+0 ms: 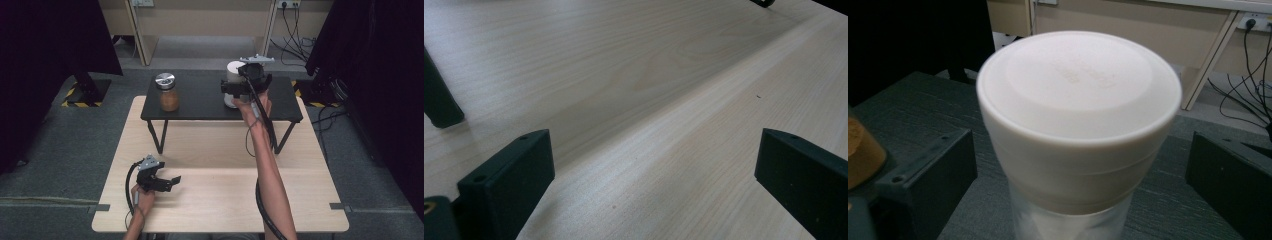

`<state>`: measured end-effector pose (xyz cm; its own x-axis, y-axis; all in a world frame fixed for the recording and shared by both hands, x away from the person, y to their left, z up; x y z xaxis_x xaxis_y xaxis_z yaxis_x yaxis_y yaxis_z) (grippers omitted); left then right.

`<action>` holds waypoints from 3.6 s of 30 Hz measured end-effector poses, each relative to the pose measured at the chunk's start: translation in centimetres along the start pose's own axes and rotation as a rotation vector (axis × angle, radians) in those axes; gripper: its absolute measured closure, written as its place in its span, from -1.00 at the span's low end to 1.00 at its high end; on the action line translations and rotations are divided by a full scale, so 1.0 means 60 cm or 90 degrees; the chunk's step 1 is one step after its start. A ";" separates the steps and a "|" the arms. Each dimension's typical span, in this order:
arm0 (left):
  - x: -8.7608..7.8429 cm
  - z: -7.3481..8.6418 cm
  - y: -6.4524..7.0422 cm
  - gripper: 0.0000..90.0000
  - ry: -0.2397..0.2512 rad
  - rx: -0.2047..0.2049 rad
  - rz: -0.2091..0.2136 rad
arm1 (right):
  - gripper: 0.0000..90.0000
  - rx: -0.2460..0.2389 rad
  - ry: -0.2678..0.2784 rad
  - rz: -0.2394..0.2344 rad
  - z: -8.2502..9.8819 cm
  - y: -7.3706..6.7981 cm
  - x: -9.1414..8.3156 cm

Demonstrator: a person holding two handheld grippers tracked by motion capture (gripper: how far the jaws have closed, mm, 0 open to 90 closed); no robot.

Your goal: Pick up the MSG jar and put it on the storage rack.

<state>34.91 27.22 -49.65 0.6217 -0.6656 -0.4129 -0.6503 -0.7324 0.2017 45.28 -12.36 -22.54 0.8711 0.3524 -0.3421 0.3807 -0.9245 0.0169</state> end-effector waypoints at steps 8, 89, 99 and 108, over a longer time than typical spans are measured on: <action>0.000 0.000 0.000 -0.96 0.000 0.001 -0.001 | -0.99 -0.024 0.013 -0.046 0.012 0.010 -0.036; 0.001 -0.001 0.002 -0.96 -0.005 0.003 -0.007 | -0.98 0.001 -0.026 -0.228 0.510 0.109 -0.109; 0.002 -0.001 0.002 -0.96 -0.006 0.001 -0.006 | -0.98 -0.003 -0.027 -0.226 0.510 0.108 -0.109; 0.002 -0.001 0.002 -0.96 -0.006 0.002 -0.005 | -0.97 -0.004 -0.028 -0.225 0.509 0.107 -0.109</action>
<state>34.95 27.08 -49.60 0.6233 -0.6580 -0.4225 -0.6462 -0.7377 0.1955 32.56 -25.03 -48.91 0.6710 0.6438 -0.3678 0.6583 -0.7455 -0.1040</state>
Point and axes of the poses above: each handheld gripper's, and its own axes: x roughly forward along the jaws, z roughly out of its underside, y roughly to its right, the point moved 7 cm from there along x, roughly forward along the jaws, and after that the axes turned 6 degrees about y, right-handed, at the moved point
